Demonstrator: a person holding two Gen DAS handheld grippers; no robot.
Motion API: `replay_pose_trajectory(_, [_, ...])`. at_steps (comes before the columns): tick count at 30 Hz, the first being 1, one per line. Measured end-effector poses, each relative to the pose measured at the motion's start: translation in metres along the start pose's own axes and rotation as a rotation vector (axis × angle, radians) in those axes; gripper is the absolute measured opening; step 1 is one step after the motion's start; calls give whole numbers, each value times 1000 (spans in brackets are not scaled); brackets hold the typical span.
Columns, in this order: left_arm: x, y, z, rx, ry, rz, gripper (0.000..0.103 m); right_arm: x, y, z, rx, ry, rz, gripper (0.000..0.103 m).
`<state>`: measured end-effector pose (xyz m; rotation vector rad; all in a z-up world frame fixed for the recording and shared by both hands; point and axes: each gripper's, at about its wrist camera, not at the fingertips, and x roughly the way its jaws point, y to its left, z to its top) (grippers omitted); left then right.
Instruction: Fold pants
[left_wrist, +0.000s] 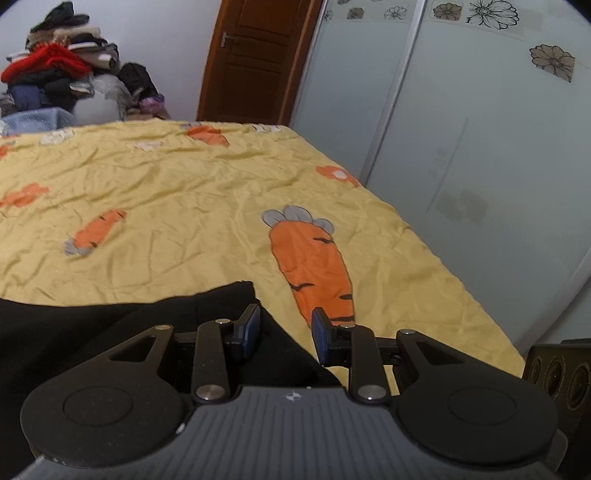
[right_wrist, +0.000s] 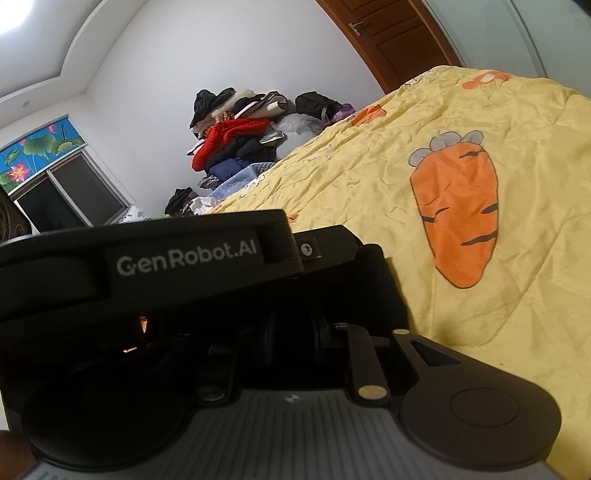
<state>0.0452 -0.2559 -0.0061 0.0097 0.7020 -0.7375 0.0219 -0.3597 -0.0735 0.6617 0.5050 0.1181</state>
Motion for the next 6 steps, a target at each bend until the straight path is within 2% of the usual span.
replay_pose_trajectory(6, [12,-4,-3,-16,44,-50,34,-9,-7,-4,9,3,-47,18])
